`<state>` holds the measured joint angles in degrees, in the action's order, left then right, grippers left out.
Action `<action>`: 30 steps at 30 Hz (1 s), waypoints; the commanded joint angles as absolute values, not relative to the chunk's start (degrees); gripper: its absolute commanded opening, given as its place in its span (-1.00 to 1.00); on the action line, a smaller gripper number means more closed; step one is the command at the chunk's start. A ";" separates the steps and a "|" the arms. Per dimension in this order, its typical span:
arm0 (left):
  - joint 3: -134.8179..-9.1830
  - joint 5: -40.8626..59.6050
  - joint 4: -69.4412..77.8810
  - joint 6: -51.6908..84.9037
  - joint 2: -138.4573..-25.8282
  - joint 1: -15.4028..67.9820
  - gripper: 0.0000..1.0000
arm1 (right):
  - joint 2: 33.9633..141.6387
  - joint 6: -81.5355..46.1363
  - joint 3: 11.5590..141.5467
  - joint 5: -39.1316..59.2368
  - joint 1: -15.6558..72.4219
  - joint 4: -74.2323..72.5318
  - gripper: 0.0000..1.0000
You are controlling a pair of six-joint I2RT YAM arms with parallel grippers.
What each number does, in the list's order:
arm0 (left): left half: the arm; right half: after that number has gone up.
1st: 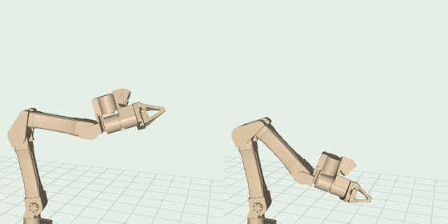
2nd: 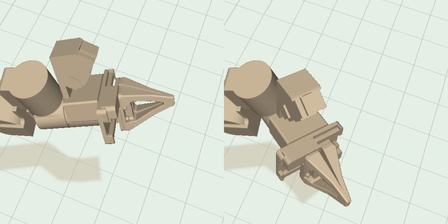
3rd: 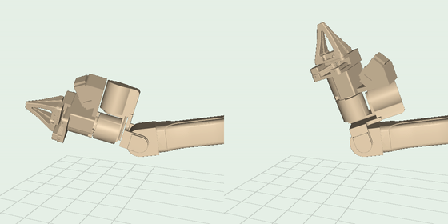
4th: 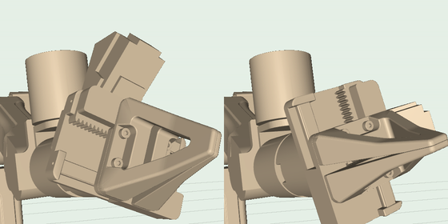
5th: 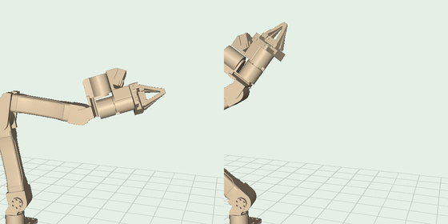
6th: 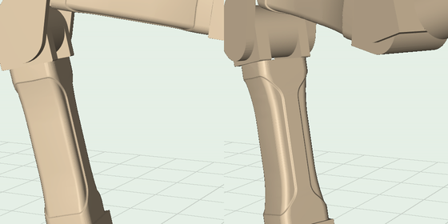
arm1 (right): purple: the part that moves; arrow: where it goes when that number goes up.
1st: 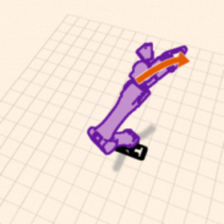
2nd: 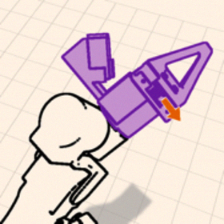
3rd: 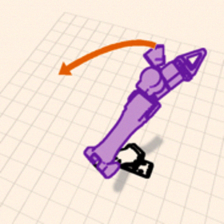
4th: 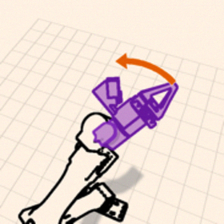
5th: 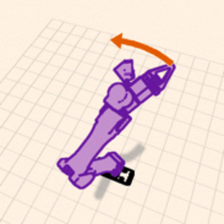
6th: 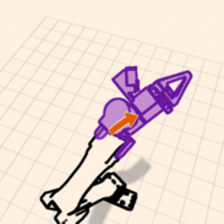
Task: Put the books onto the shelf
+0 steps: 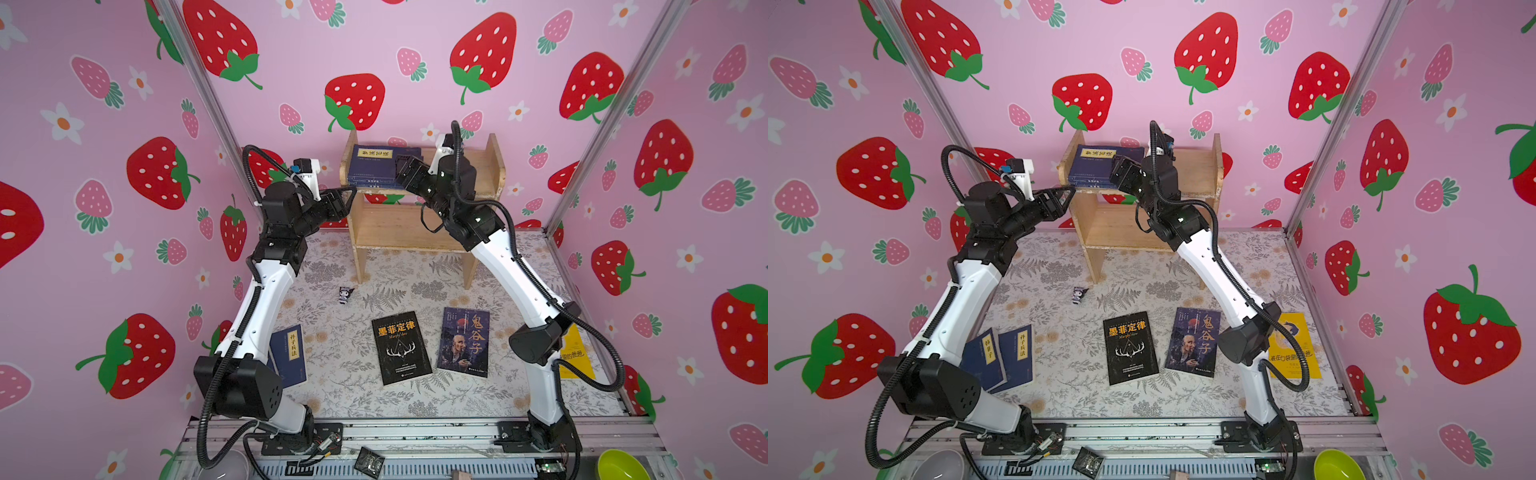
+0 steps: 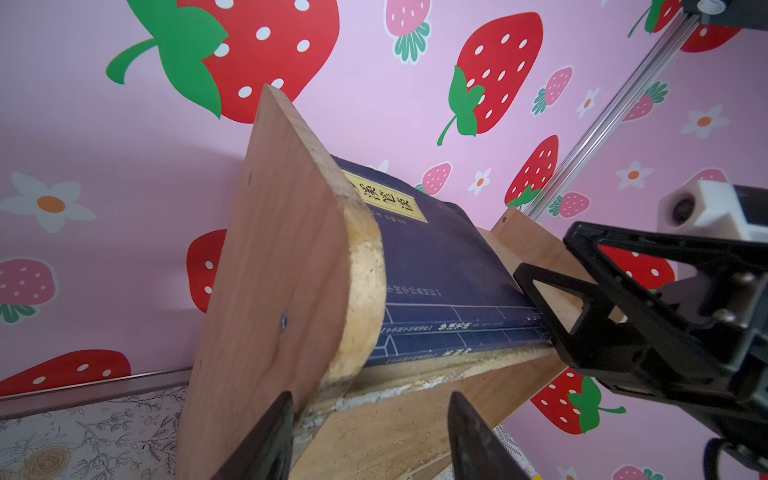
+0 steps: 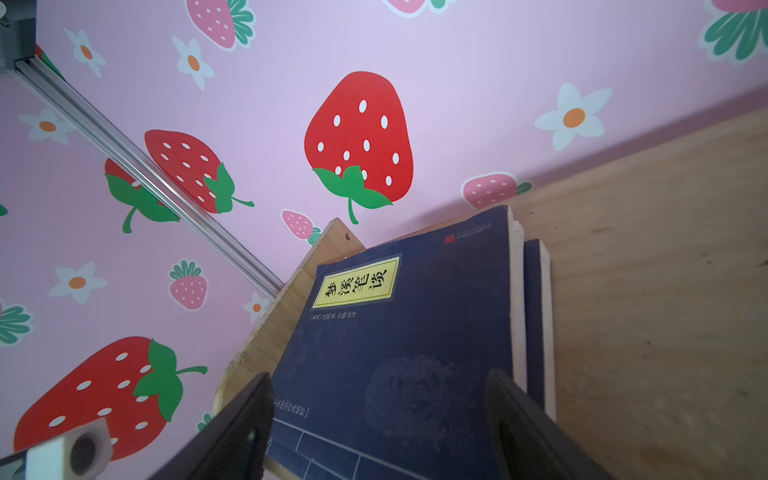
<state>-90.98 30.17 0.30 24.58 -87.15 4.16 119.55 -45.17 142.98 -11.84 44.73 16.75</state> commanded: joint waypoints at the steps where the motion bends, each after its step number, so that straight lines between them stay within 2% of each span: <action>1: -93.68 33.13 3.55 25.52 -86.37 5.18 0.19 | 123.25 -49.76 141.17 -7.15 45.26 16.68 0.62; 5: -93.41 32.32 3.32 25.27 -85.75 5.19 0.19 | 122.73 -49.31 141.10 -7.39 45.33 16.26 0.61; 11: -93.11 30.48 1.73 23.37 -84.47 5.22 0.21 | 116.92 -41.89 137.35 -16.56 45.34 15.36 0.63; 15: -94.69 30.74 -0.13 21.88 -85.35 5.21 0.29 | 114.61 -38.13 138.21 -21.29 45.33 20.89 0.67; 23: -100.63 39.10 1.72 25.48 -91.08 6.10 0.46 | 105.44 -36.94 125.51 -22.05 43.89 19.25 0.76; 30: -104.49 39.69 1.69 27.53 -93.73 10.68 0.58 | 107.81 -35.56 134.02 -20.33 43.24 27.55 0.83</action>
